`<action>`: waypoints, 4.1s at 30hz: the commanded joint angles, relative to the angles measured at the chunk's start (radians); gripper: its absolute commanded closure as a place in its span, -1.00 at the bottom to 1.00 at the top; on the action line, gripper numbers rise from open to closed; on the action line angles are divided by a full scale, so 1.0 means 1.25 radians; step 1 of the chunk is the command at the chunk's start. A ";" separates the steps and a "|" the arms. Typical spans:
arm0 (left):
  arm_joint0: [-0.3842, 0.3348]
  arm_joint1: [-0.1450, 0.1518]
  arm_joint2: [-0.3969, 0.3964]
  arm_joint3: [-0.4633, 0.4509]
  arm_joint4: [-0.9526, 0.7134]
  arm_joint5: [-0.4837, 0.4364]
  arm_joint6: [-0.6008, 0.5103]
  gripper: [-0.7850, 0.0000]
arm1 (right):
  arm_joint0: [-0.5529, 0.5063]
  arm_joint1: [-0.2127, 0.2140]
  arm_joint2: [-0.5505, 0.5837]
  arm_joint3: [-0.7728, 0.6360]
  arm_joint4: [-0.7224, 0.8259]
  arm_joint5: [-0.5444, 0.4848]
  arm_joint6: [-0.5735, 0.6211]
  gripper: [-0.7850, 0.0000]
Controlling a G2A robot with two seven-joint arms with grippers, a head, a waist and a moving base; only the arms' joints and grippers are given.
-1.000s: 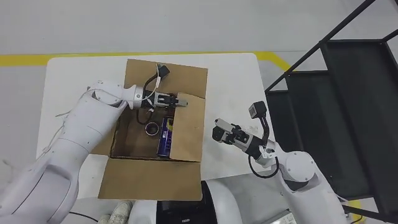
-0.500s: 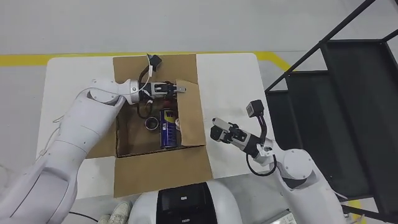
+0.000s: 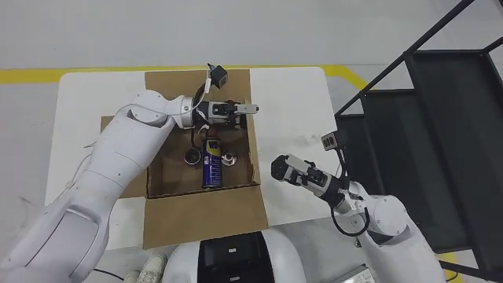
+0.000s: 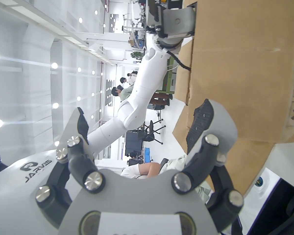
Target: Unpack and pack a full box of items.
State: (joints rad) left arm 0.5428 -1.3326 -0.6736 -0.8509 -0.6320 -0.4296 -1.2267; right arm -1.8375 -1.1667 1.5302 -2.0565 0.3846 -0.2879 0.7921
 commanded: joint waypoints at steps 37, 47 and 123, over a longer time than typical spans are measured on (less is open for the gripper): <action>0.024 0.108 -0.278 -0.007 0.122 -0.197 0.076 -1.00 | 0.219 -0.002 -0.168 0.265 -0.105 0.236 -0.104 -1.00; 0.242 0.192 -0.512 -0.236 0.180 -0.111 0.176 -1.00 | 0.221 0.002 -0.172 0.171 -0.171 0.249 -0.136 -1.00; 0.372 0.228 -0.684 -0.236 0.179 -0.136 0.321 -1.00 | 0.923 -0.315 -0.914 0.715 -1.027 0.839 0.119 -1.00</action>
State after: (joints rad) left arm 1.0080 -1.0482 -1.5290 -1.1465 -0.4079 -0.5994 -0.8259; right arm -0.6839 -1.5561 0.3882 -1.1679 -0.8997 0.7675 0.9394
